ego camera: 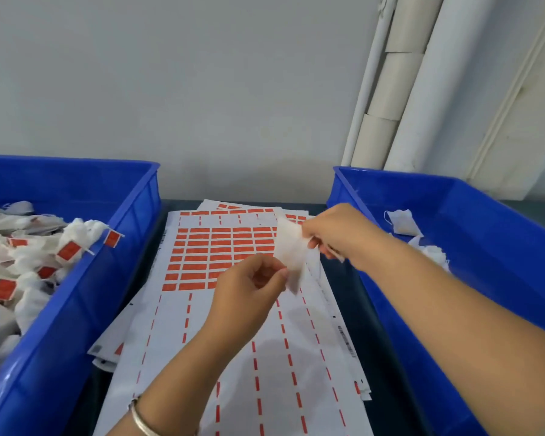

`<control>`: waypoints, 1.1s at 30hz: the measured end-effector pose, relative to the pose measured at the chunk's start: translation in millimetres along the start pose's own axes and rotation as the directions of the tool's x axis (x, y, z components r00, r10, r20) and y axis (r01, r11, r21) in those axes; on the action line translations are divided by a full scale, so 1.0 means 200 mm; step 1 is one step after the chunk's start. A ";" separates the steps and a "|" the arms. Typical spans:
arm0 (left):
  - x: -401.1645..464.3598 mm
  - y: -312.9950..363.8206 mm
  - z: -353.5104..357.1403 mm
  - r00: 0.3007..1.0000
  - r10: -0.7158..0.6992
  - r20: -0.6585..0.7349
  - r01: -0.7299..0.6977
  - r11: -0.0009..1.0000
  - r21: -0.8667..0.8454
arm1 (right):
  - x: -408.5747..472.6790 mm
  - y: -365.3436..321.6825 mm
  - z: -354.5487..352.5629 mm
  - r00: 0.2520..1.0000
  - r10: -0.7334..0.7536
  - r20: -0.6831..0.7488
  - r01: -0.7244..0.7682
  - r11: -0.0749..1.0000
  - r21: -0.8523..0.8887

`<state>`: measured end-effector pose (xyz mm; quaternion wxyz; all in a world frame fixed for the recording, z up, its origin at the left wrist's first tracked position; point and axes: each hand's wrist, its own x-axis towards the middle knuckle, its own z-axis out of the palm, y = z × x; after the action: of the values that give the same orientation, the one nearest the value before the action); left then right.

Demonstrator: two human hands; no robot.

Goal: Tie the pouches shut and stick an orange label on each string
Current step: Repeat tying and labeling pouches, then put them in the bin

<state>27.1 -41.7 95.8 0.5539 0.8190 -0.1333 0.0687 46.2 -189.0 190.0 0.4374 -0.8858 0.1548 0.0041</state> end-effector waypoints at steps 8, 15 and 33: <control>0.01 -0.17 0.06 0.993 -0.075 -0.089 0.061 0.987 -0.152 | 0.05 0.11 0.36 0.974 0.168 0.153 -0.197 0.960 0.200; 0.04 -0.26 0.03 0.981 -0.098 -0.170 0.086 0.993 -0.078 | 0.06 0.21 0.45 0.995 0.068 0.076 -0.091 0.925 0.370; 0.02 -0.29 0.06 0.990 -0.137 0.031 0.139 0.987 -0.077 | 0.08 0.42 0.53 0.994 -0.110 0.002 0.086 0.789 0.608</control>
<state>47.7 -32.9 40.4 0.5873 0.8046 -0.0861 0.0142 51.8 -159.0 58.5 0.7008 -0.7053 0.0937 -0.0519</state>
